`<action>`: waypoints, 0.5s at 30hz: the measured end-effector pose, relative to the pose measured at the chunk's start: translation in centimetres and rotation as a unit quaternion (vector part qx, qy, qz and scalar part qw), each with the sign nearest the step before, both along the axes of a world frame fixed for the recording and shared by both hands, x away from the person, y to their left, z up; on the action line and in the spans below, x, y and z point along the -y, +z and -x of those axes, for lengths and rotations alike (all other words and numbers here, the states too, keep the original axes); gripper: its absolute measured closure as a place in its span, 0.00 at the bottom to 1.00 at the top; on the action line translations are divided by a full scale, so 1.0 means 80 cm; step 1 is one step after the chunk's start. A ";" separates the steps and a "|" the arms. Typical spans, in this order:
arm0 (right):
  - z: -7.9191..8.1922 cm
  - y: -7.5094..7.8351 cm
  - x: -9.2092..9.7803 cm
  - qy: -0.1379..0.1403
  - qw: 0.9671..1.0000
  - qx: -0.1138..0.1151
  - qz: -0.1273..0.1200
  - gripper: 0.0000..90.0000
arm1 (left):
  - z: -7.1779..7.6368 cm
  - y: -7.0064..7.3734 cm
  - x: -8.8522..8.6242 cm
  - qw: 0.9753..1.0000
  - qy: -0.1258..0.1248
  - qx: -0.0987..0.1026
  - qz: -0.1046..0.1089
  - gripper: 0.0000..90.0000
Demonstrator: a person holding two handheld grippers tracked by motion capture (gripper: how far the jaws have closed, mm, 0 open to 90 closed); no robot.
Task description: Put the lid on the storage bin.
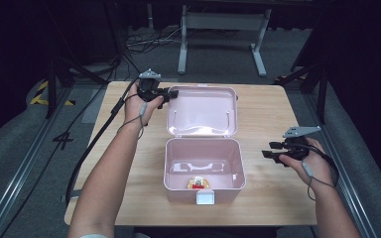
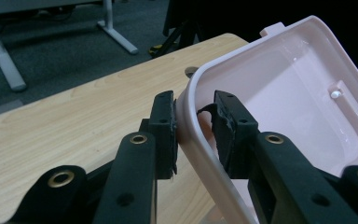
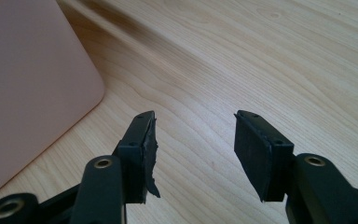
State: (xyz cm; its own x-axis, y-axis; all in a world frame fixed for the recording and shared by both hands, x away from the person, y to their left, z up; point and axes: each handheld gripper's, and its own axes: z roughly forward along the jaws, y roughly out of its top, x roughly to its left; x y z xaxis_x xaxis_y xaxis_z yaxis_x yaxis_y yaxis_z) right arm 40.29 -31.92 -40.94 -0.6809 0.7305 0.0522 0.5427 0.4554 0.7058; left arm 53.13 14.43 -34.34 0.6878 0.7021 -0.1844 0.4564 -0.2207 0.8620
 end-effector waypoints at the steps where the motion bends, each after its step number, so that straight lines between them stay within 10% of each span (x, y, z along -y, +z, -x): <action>1: 0.001 0.001 0.000 0.001 1.000 0.003 -0.001 0.55 | 0.002 0.003 0.000 1.000 -0.002 0.004 -0.001 0.79; 15: 0.008 0.017 -0.010 0.014 1.000 0.012 -0.009 0.60 | 0.022 0.030 -0.003 0.999 -0.019 0.045 0.017 0.81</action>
State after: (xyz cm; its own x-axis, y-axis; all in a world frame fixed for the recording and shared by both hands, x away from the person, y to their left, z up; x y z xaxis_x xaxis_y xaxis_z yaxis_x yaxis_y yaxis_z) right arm 39.61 -31.11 -39.57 -0.7016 0.7109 0.0491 0.5134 0.4565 0.7267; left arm 51.37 14.68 -31.91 0.7282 0.6700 -0.1441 0.3682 -0.2051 0.9068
